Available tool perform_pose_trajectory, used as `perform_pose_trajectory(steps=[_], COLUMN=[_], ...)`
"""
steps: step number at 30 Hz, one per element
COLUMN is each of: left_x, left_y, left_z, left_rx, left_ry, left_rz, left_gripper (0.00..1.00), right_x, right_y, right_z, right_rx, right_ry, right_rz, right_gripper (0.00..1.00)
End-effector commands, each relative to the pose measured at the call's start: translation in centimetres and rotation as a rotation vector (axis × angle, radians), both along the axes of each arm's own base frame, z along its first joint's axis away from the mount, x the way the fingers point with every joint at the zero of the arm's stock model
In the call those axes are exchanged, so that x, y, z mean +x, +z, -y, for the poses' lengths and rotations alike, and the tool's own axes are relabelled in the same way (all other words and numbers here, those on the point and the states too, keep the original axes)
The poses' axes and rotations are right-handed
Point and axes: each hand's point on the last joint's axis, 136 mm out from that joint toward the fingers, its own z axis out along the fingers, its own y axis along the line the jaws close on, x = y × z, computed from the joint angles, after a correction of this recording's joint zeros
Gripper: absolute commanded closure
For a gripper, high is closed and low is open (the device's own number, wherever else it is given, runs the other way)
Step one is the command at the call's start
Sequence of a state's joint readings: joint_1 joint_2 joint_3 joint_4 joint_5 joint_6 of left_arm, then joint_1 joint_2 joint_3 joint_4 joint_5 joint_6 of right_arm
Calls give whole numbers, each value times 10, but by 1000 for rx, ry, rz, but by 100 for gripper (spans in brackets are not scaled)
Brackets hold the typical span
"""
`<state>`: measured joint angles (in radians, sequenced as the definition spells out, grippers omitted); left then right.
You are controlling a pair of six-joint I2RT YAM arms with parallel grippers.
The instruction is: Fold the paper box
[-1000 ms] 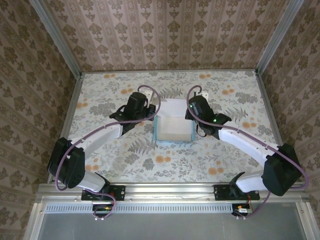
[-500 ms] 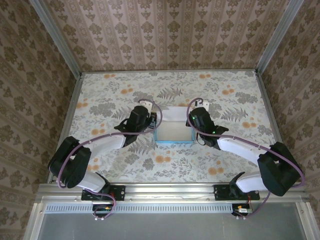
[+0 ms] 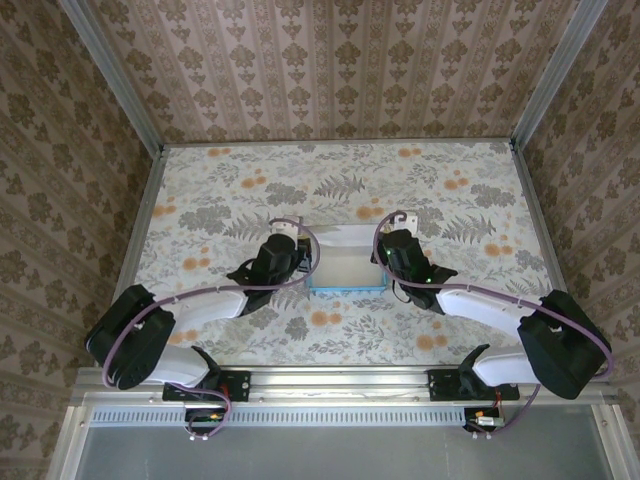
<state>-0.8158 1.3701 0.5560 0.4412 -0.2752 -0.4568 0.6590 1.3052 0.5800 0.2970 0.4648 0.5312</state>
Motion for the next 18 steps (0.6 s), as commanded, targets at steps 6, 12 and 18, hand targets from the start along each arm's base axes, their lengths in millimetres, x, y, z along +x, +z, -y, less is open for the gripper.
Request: perform_pose_trajectory(steps=[6,12,18], left_x=[-19,-30,-37], left_y=[-10,-20,-29], left_z=[3,4,-3], left_rx=[-50,-14,24], left_ry=[7,5,5], left_rz=[-11,-8,2], left_gripper=[100,100,100], right_x=[-11,-20,-30], right_y=[5,-2,-13], right_z=[-1,0,4], right_rx=[53,51,55], right_ry=[-15,-14,-19], right_rz=[51,46,29], right_gripper=[95,93,92])
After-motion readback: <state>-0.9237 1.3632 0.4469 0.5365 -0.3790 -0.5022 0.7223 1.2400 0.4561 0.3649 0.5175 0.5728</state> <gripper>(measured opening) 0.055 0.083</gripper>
